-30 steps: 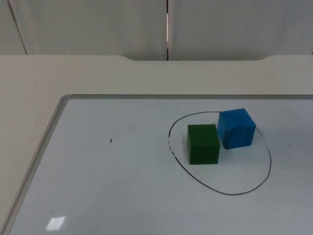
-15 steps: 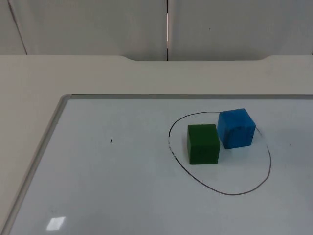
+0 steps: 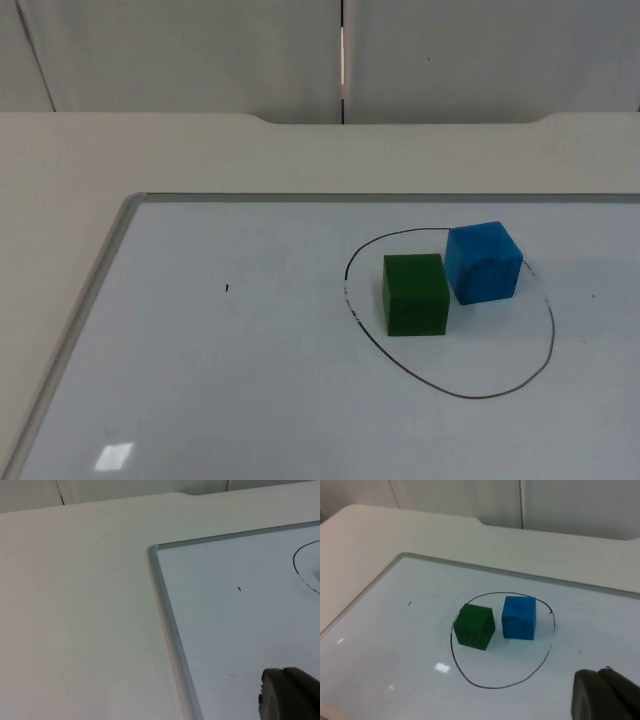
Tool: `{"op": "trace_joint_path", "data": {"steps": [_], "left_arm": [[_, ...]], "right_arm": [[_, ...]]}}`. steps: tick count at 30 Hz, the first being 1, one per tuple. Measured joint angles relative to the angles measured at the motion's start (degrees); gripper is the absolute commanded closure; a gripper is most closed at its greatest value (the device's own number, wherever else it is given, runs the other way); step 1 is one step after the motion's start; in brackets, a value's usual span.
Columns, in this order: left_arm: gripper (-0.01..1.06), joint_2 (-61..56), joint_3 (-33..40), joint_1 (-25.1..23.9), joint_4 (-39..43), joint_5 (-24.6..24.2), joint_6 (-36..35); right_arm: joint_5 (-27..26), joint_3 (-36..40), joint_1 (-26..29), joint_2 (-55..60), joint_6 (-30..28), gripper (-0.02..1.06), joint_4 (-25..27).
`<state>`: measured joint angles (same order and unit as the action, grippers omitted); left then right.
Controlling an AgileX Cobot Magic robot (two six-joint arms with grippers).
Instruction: Push the two cubes into the marked area.
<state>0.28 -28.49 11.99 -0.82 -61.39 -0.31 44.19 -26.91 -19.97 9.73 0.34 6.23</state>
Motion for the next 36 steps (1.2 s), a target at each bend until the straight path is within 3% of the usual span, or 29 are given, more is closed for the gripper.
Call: {"op": "trace_joint_path", "data": {"steps": [9,16,24,28,36], "left_arm": [[1.05,0.0,0.0,0.0,0.0,0.0,0.0],[1.05,0.0,0.0,0.0,0.0,0.0,0.0],[1.05,0.0,0.0,0.0,0.0,0.0,0.0],[1.05,0.0,0.0,0.0,0.0,0.0,0.0],[1.05,0.0,0.0,0.0,0.0,0.0,0.0]], "right_arm": [[1.6,0.0,0.0,-7.8,-1.7,1.05,-0.2],[10.1,-3.5,0.0,-9.5,-3.2,1.05,-2.5],[13.0,-3.7,0.0,-9.5,-3.4,1.05,-2.8],[17.5,-3.7,0.0,-9.5,-3.8,1.05,-3.7],[17.8,-2.7,0.0,-9.5,-2.3,1.05,-5.3]]}}
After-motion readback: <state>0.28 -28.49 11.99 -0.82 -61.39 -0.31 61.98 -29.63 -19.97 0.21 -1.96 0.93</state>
